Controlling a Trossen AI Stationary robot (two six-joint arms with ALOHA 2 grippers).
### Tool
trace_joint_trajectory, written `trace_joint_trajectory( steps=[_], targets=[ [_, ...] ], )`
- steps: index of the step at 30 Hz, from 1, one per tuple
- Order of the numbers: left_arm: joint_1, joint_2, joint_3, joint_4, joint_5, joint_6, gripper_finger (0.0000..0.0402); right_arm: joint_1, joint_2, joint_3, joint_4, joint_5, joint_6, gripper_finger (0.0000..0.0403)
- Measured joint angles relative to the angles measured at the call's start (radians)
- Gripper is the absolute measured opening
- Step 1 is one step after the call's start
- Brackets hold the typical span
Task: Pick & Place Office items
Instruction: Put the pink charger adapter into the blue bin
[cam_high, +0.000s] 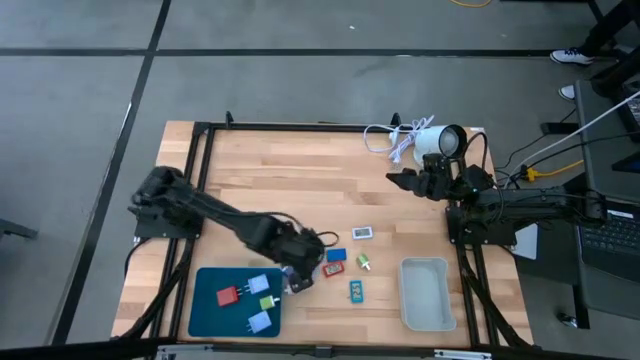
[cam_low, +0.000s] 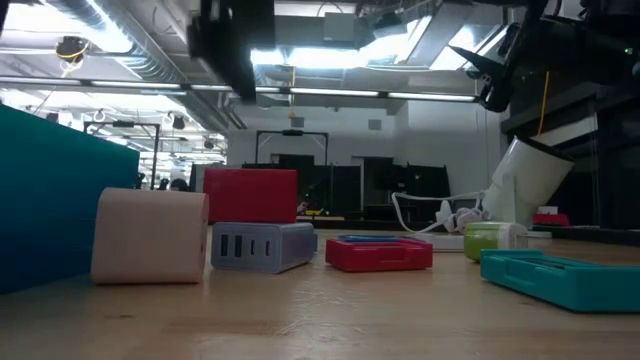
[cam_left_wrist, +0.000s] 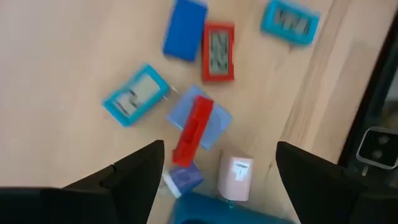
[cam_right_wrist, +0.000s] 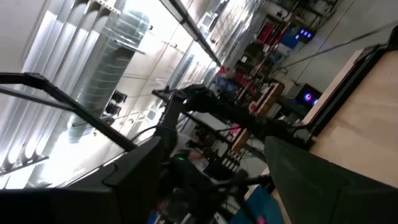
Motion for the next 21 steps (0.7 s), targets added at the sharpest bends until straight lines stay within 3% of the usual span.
trace_joint_trajectory(
  steps=[4,10,21],
  targets=[
    [0.027,0.107,0.049,-0.005,0.1,0.034,0.0293,0.0,0.0,0.0,0.0,-0.038,0.018,0.0284],
    [0.015,0.196,0.159,-0.067,0.121,0.094,0.0286,0.0,0.0,0.0,-0.003,-0.087,0.022,0.0284],
    [-0.052,0.212,0.173,-0.171,0.145,0.081,0.0286,0.0,0.0,0.0,-0.003,-0.124,0.02,0.0284]
  ],
)
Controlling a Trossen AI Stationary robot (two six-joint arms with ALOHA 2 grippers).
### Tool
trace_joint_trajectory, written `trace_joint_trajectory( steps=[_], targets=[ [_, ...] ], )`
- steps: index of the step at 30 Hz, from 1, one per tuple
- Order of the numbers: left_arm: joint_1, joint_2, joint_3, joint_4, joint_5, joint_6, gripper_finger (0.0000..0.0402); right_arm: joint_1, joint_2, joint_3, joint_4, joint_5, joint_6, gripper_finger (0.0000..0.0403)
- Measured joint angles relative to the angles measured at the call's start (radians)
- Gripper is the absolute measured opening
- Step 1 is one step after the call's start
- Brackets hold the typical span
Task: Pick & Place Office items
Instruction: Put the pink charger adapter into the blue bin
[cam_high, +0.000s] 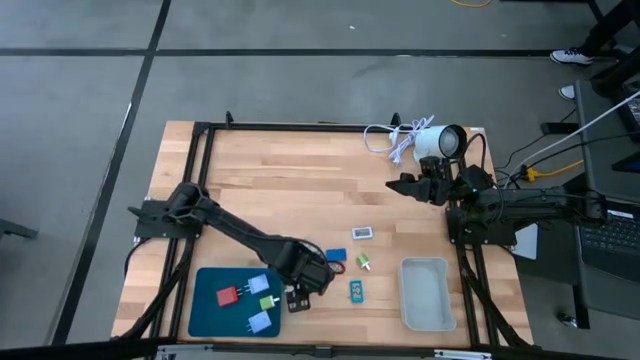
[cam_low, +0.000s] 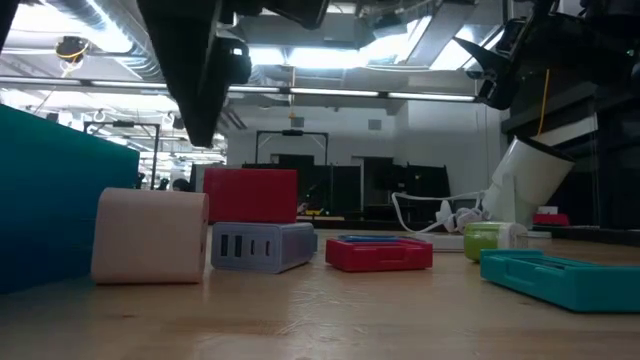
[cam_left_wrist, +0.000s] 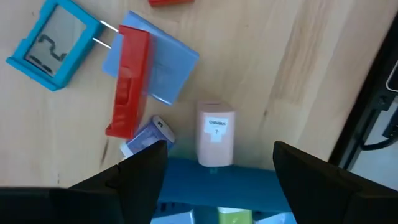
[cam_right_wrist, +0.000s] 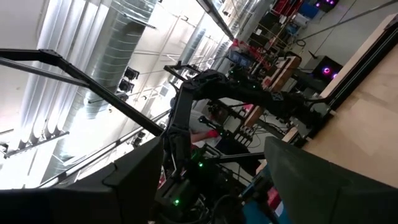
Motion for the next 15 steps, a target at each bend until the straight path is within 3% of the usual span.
trace_joint_trajectory(
  steps=[8,15],
  targets=[
    [0.007,0.006,0.0,0.0,-0.035,-0.027,0.0286,0.0,0.0,0.0,0.0,0.001,-0.006,0.0284],
    [0.0,0.058,0.0,0.002,0.018,-0.018,0.0286,0.0,0.0,0.0,0.0,0.0,-0.006,0.0284]
  ],
)
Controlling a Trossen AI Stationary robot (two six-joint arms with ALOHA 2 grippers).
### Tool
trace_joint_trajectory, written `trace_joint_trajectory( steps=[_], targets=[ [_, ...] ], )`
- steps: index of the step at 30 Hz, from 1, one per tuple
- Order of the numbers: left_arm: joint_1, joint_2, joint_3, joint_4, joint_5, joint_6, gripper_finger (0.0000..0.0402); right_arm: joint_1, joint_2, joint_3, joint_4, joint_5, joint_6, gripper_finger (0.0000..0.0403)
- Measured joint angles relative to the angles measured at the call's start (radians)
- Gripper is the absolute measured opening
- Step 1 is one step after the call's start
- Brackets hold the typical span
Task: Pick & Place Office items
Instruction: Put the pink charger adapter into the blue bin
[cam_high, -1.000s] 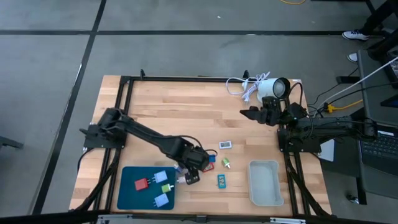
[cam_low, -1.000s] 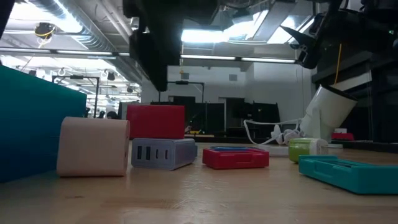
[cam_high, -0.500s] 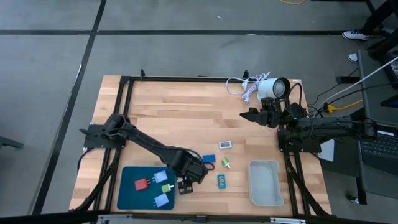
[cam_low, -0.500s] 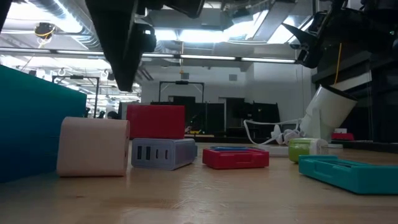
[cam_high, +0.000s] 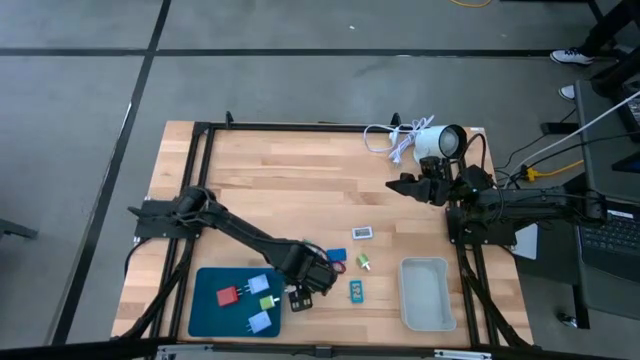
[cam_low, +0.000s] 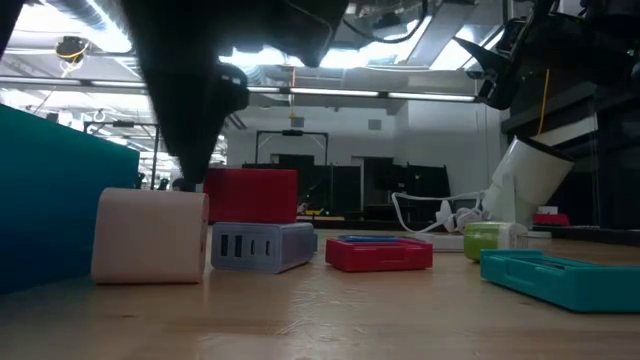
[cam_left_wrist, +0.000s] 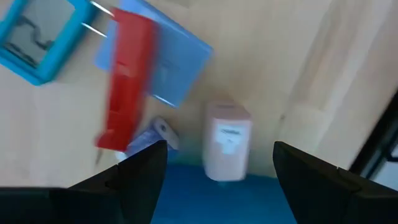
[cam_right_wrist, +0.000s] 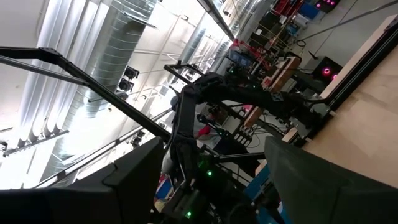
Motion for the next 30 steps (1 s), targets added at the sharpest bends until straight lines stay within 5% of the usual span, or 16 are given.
trace_joint_trajectory(
  steps=[22,26,30],
  targets=[
    [-0.012,0.056,-0.032,0.021,0.005,-0.034,0.0275,0.0,0.0,0.0,-0.009,-0.005,-0.033,0.0284],
    [-0.007,0.056,-0.032,0.006,0.003,-0.052,0.0222,0.0,0.0,0.0,-0.01,0.001,-0.032,0.0284],
    [0.001,0.056,-0.032,-0.003,0.004,-0.049,0.0121,0.0,0.0,0.0,-0.01,0.002,-0.032,0.0284]
  ],
)
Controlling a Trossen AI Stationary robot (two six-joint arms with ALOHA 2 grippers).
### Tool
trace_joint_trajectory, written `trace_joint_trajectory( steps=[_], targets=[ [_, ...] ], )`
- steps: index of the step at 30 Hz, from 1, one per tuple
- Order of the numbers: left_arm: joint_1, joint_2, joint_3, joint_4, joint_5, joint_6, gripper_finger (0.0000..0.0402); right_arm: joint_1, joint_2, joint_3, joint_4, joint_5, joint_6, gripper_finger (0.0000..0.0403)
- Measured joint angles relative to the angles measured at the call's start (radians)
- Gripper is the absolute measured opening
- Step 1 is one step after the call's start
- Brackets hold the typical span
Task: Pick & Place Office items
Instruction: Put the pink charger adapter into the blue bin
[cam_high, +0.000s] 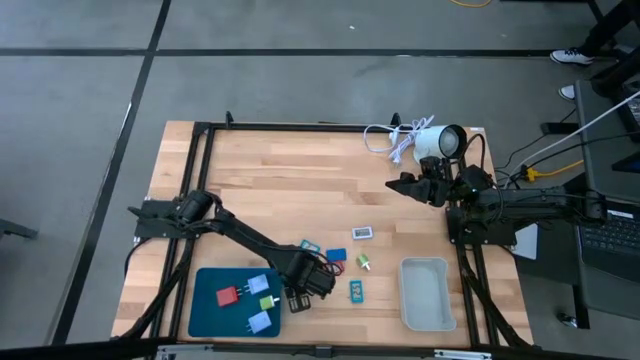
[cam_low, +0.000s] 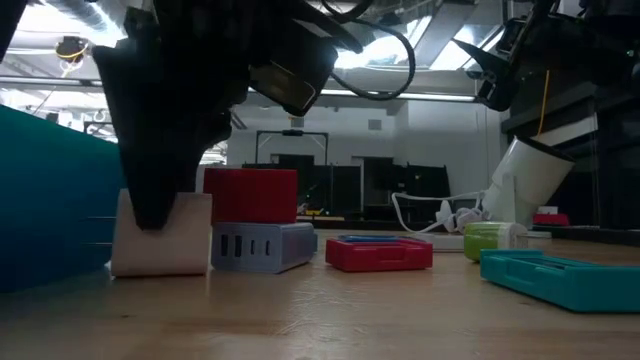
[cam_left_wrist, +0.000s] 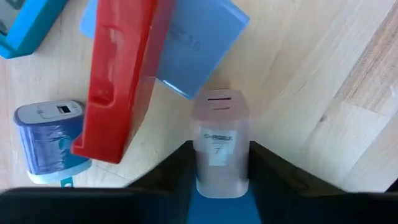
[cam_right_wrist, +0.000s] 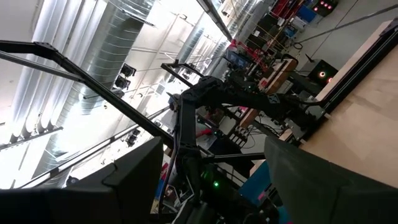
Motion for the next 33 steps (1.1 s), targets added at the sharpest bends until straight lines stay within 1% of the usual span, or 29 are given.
trace_joint_trajectory(
  steps=[1,9,22,30,33],
  targets=[
    [0.004,0.0,0.0,-0.002,0.003,0.006,0.0105,0.0,0.0,0.0,0.0,0.0,0.0,0.0284],
    [0.054,-0.009,-0.04,-0.026,0.035,0.045,0.0104,0.0,0.0,0.0,-0.007,0.002,0.001,0.0284],
    [0.174,-0.005,-0.042,-0.058,-0.028,0.141,0.0104,0.0,0.0,0.0,-0.025,-0.018,-0.001,0.0284],
    [0.212,-0.003,-0.043,-0.098,-0.059,0.204,0.0104,0.0,0.0,0.0,-0.024,-0.024,-0.002,0.0284],
    [0.22,-0.011,-0.044,-0.104,-0.054,0.195,0.0104,0.0,0.0,0.0,-0.024,-0.024,-0.002,0.0284]
  ],
)
